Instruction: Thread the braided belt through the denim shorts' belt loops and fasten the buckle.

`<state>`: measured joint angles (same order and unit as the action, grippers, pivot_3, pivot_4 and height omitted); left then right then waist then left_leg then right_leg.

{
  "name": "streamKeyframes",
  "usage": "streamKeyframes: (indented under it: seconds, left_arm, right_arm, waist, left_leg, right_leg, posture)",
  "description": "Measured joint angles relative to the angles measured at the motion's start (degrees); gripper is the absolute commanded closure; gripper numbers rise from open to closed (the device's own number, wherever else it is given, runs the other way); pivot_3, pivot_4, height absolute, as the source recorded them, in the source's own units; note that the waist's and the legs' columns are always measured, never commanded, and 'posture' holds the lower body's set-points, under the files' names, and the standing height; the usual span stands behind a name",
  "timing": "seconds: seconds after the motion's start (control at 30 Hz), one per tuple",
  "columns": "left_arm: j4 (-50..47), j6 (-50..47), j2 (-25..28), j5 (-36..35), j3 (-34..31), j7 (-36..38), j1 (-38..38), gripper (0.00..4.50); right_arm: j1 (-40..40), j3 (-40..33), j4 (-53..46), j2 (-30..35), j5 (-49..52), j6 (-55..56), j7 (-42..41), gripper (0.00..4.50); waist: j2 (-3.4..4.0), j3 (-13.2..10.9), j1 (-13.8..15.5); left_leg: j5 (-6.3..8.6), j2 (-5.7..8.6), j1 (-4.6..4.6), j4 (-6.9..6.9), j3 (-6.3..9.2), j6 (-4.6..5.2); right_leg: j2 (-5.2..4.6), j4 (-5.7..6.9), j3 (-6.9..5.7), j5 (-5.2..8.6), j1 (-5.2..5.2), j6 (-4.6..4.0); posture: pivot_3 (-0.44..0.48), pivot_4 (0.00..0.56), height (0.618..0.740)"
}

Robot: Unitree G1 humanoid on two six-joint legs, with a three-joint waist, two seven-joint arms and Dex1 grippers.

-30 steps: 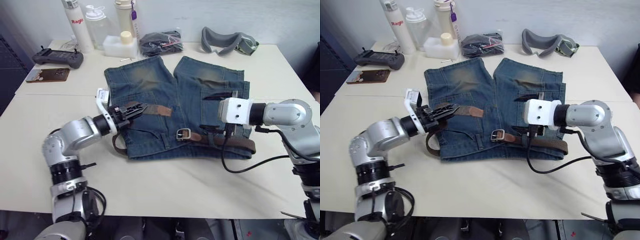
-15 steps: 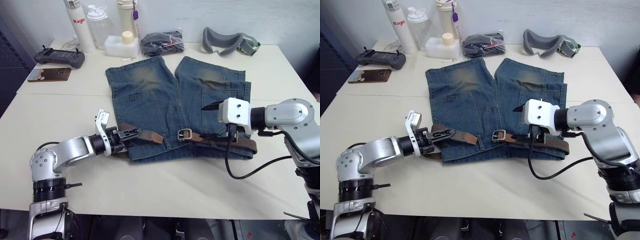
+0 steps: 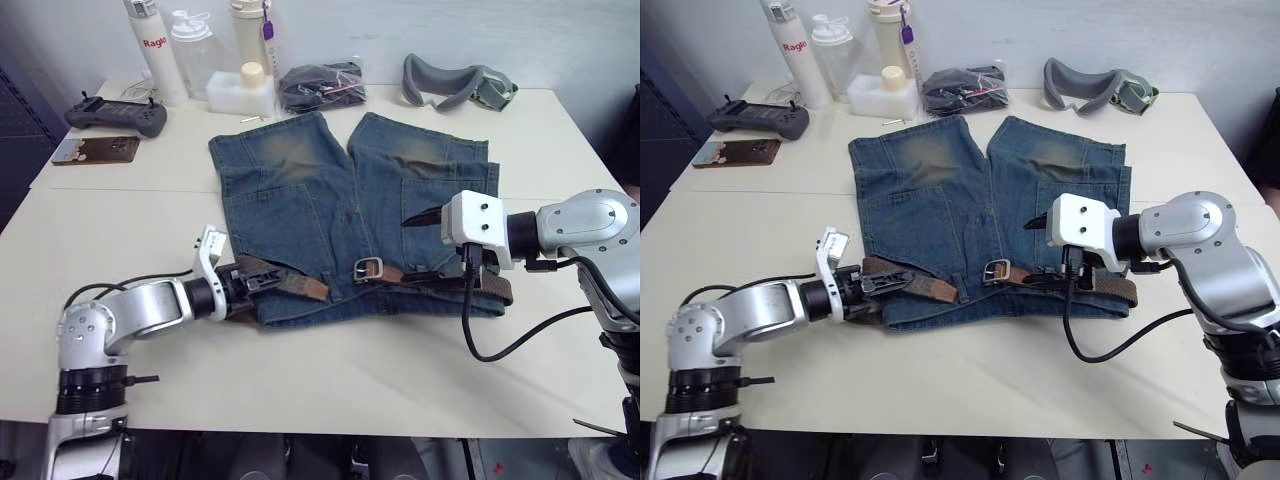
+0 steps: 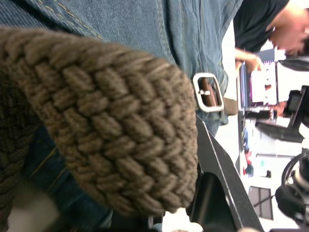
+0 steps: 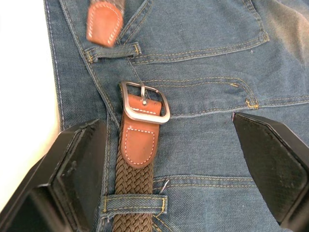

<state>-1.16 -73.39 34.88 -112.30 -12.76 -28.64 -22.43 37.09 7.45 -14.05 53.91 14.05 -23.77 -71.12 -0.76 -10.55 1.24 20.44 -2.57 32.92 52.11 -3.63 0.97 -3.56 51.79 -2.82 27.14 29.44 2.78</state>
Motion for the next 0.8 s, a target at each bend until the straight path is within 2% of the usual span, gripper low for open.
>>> streamKeyframes:
  seconds: [0.17,0.27,0.4,0.57,0.7,0.8]
  left_arm:
    - [2.73,-2.54,3.83,0.01,2.75,4.44,-1.61,4.5]
    - [4.59,-2.32,3.33,0.03,2.86,4.42,-2.44,4.5]
    - [4.05,1.07,-4.08,0.04,2.61,0.3,-2.3,4.5]
    - [-2.44,8.16,-14.81,-0.03,0.21,-11.38,0.32,4.5]
    - [-6.86,13.04,-20.91,-0.06,-1.12,-20.2,1.63,4.5]
    - [-8.95,15.38,-24.28,-0.06,-1.5,-24.17,2.23,4.5]
  right_arm:
    - [-0.58,0.0,0.0,0.66,-0.09,-0.15,0.1,0.09]
    - [-0.77,0.0,0.0,0.66,-0.12,-0.19,0.63,0.09]
    - [-1.17,0.0,-0.11,0.5,-0.42,-0.21,1.86,0.09]
    - [-1.54,0.0,-0.45,0.49,-0.61,-0.34,2.92,0.09]
    - [-1.65,0.0,-0.67,0.5,-0.6,-0.47,3.3,0.09]
    - [-1.64,0.0,-1.4,0.5,-0.55,-0.75,3.4,0.09]
  waist:
    - [0.0,0.0,0.01]
    - [0.0,0.0,0.03]
    - [0.01,0.0,0.22]
    - [0.05,0.03,0.26]
    - [0.05,0.03,0.27]
    - [0.05,0.03,0.29]
  left_leg:
    - [0.0,0.0,0.01,-0.01,0.0,0.0]
    - [0.01,0.0,0.02,-0.01,0.0,0.02]
    - [0.03,0.02,0.05,0.0,0.01,0.06]
    - [0.04,0.05,0.04,0.01,0.01,0.12]
    - [0.04,0.08,0.04,0.02,0.0,0.16]
    - [0.03,0.09,0.04,0.03,0.01,0.17]
  right_leg:
    - [-0.01,-0.04,0.0,0.01,0.0,-0.01]
    - [-0.02,-0.04,0.0,0.01,0.0,-0.01]
    - [-0.06,-0.08,0.0,-0.01,0.0,0.03]
    - [-0.08,-0.13,-0.01,-0.08,-0.08,0.15]
    - [-0.08,-0.14,-0.02,-0.1,-0.11,0.2]
    - [-0.08,-0.15,-0.02,-0.11,-0.12,0.22]
  posture:
    - [0.0,0.15,0.656]
    - [0.0,0.15,0.656]
    - [0.0,0.15,0.656]
    - [0.0,0.15,0.656]
    - [0.0,0.15,0.656]
    - [0.0,0.15,0.656]
